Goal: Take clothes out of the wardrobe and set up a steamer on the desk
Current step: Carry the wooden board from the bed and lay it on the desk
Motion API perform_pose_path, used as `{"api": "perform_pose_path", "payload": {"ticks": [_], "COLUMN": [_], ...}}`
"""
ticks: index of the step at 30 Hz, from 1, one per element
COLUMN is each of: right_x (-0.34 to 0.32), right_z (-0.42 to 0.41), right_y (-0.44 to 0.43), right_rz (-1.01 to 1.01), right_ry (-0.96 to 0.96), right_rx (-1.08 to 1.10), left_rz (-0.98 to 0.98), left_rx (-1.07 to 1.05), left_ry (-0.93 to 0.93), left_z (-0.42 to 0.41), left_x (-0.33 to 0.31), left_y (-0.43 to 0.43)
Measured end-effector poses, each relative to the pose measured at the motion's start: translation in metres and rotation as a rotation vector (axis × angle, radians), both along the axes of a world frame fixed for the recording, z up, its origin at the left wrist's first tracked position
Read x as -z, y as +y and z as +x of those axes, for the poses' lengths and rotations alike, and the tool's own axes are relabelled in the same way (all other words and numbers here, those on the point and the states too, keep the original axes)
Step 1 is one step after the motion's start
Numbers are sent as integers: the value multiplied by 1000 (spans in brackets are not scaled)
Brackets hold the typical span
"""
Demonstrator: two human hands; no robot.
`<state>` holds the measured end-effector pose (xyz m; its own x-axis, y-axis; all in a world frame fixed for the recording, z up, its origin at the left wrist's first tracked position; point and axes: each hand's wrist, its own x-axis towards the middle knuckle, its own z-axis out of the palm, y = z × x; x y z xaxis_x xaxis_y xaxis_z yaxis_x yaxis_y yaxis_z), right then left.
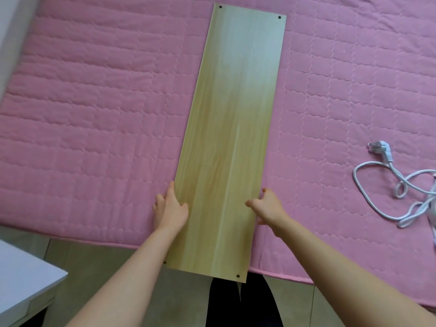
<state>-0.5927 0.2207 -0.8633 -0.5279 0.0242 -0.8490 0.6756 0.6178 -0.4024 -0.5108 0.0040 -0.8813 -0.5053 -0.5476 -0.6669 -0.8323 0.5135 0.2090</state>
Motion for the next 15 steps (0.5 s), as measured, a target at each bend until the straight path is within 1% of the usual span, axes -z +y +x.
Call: {"api": "perform_pose_path", "payload": {"ticks": [5, 8, 9, 12, 15], "right_x": [-10, 0, 3, 7, 6], "right_z": [36, 30, 22, -14, -59], "right_y": [7, 13, 13, 8, 0], "right_rz": [10, 25, 33, 44, 25], "right_ry": [-106, -178, -176, -37, 133], "right_rx": [-43, -73, -83, -99, -38], "left_rz": [37, 31, 29, 71, 100], "left_rx": [-7, 9, 14, 6, 23], "left_ry": [-72, -79, -63, 69, 195], "left_z": [43, 39, 30, -10, -59], "left_x": [2, 4, 4, 9, 13], "left_y": [-6, -14, -17, -25, -31]}}
